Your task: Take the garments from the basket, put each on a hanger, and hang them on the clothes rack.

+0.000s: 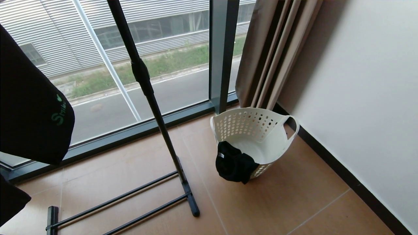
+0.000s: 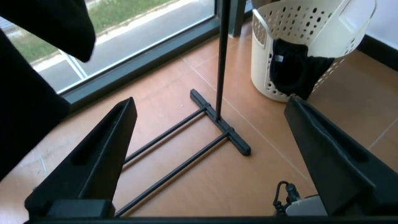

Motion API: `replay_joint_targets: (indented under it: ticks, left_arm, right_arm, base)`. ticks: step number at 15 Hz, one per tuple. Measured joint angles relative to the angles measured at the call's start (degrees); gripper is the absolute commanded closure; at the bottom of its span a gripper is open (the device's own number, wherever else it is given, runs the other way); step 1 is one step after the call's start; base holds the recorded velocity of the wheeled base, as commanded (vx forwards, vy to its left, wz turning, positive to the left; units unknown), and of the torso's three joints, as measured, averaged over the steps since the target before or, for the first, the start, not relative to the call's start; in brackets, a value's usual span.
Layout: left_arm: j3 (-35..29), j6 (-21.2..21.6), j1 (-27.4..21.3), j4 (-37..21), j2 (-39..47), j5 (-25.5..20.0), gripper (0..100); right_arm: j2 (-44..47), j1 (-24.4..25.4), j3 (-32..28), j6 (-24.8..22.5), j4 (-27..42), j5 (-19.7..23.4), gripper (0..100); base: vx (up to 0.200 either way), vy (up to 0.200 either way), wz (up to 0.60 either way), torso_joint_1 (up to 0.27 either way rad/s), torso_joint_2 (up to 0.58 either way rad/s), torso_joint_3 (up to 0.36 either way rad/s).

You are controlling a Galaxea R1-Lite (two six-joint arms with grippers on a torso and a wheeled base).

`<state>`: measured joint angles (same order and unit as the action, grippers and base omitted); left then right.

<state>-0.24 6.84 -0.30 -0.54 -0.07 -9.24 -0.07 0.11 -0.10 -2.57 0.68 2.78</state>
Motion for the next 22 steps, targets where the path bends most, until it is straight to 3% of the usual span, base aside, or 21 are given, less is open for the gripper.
replay_joint_targets:
  ticks: [16,18,22]
  left_arm:
    - [0.0,0.3,0.0,0.0,0.0,0.0,0]
    - [0.0,0.1,0.0,0.0,0.0,0.0,0]
    - [0.0,0.5,0.0,0.1,0.0,-0.1,0]
  right_arm:
    - [2.3,0.2,-1.1,-0.1,2.4,0.1,0]
    - [9.2,1.5,-2.3,0.0,0.5,1.3,0]
    - [32.7,5.8,-7.2,-0.3,-10.6,2.8,0]
  base:
    - [0.0,0.0,0.0,0.003,0.0,-0.185]
    - [0.0,0.0,0.0,0.0,0.0,0.0]
    - [0.0,0.0,0.0,0.0,0.0,0.0]
